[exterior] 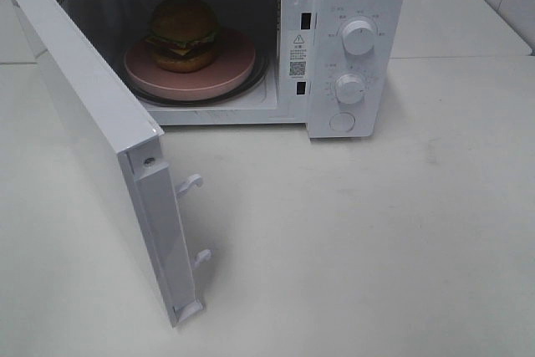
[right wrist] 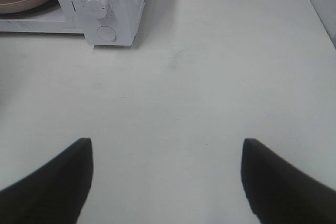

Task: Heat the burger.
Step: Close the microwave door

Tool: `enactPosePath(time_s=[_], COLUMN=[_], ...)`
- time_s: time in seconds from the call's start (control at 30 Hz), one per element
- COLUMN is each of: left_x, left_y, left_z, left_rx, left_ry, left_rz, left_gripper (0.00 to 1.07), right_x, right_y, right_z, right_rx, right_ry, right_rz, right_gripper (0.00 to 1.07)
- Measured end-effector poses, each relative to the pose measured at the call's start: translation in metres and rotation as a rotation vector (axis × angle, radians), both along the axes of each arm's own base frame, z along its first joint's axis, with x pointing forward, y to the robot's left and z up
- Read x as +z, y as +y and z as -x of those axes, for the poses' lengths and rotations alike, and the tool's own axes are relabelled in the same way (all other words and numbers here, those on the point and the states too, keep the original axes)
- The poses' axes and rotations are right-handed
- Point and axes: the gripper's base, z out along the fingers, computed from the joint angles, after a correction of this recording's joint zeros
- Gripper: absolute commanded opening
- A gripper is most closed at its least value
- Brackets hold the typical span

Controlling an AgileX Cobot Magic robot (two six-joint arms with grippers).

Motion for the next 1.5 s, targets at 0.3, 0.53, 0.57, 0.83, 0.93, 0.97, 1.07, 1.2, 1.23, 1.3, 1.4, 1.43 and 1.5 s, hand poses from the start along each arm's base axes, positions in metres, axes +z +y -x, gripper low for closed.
enactPosePath(time_s=[0.3, 0.53, 0.57, 0.83, 0.93, 0.97, 1.07, 1.2, 1.23, 1.3, 1.4, 1.43, 1.5], left_x=[0.0, 0.0, 0.0, 0.0, 0.0, 0.0, 0.0, 0.0, 0.0, 0.0, 0.0, 0.0, 0.0], left_y=[0.0, 0.0, 0.0, 0.0, 0.0, 0.0, 0.0, 0.0, 0.0, 0.0, 0.0, 0.0, 0.0], left_z=[0.0, 0.0, 0.0, 0.0, 0.0, 0.0, 0.0, 0.0, 0.0, 0.0, 0.0, 0.0, 0.0], left_rx=[0.0, 0.0, 0.0, 0.0, 0.0, 0.0, 0.0, 0.0, 0.0, 0.0, 0.0, 0.0, 0.0], left_ry=[0.0, 0.0, 0.0, 0.0, 0.0, 0.0, 0.0, 0.0, 0.0, 0.0, 0.0, 0.0, 0.0], left_rz=[0.0, 0.0, 0.0, 0.0, 0.0, 0.0, 0.0, 0.0, 0.0, 0.0, 0.0, 0.0, 0.0], left_gripper=[0.91, 0.91, 0.91, 0.91, 0.91, 0.91, 0.91, 0.91, 0.91, 0.91, 0.91, 0.91, 0.91], right_x=[0.0, 0.0, 0.0, -0.0001, -0.0001, -0.0001, -0.0001, -0.0001, -0.0001, -0.0001, -0.0001, -0.0001, -0.0001], right_y=[0.0001, 0.0002, 0.0002, 0.0003, 0.0003, 0.0003, 0.0003, 0.0003, 0.0003, 0.0003, 0.0003, 0.0003, 0.0003], right_z=[0.0, 0.0, 0.0, 0.0001, 0.0001, 0.0001, 0.0001, 0.0001, 0.0001, 0.0001, 0.0001, 0.0001, 0.0001], right_rx=[0.001, 0.002, 0.002, 0.003, 0.003, 0.003, 0.003, 0.003, 0.003, 0.003, 0.003, 0.003, 0.003], right_ry=[0.0, 0.0, 0.0, 0.001, 0.001, 0.001, 0.001, 0.001, 0.001, 0.001, 0.001, 0.001, 0.001], right_rz=[0.0, -0.002, -0.002, -0.002, -0.002, -0.002, -0.002, -0.002, -0.002, -0.002, -0.002, -0.002, -0.002], right_gripper=[0.76, 0.76, 0.76, 0.76, 0.76, 0.76, 0.76, 0.76, 0.76, 0.76, 0.76, 0.76, 0.76])
